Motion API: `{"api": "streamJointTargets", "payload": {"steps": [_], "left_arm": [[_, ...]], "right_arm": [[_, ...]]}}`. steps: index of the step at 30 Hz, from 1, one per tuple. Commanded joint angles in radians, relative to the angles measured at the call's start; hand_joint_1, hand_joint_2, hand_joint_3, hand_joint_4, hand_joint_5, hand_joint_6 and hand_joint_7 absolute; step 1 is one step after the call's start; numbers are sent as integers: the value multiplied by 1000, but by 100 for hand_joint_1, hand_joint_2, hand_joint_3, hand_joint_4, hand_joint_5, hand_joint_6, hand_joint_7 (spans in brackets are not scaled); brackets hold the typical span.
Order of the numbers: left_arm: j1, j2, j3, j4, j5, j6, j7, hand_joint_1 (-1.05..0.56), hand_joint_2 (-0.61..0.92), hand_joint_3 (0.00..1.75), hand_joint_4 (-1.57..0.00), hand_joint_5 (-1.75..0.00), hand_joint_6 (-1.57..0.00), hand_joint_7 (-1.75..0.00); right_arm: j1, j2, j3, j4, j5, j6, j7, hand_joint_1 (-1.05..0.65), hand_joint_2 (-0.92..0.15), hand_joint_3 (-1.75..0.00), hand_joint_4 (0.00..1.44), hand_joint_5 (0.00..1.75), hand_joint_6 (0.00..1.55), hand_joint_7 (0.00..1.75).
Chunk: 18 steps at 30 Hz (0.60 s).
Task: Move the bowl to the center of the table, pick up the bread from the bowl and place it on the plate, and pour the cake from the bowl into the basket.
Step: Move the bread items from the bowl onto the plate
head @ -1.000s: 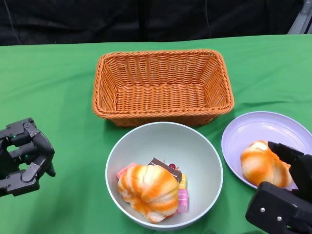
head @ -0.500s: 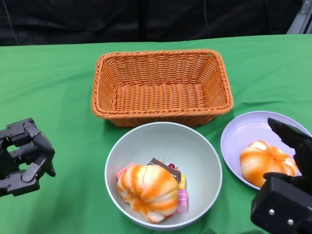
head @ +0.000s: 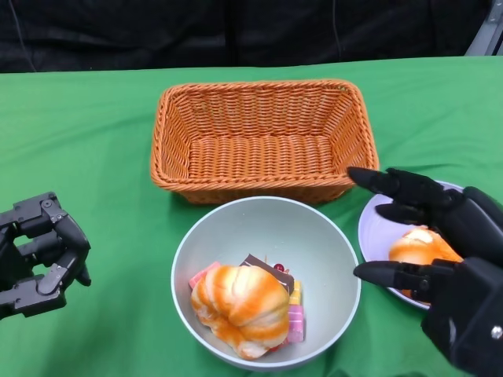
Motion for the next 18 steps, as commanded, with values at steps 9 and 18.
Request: {"api": "streamJointTargets", "payload": {"steps": [9,18], "left_arm": [[-5,7,-5,12,-5,-17,-5,-6,62,95,-73,-165,-75,-136],[0,-8,-19,7,-15,-26,-19,-4,64,95,-71,-167,-72,-135]], "right_arm": [[-42,-26,13,-21,50,58,6,-66,-92,-6,65,6,48,2],[-233,-7,222,153,88,49,78,-68,-92,-10,68,5,47,1]]}}
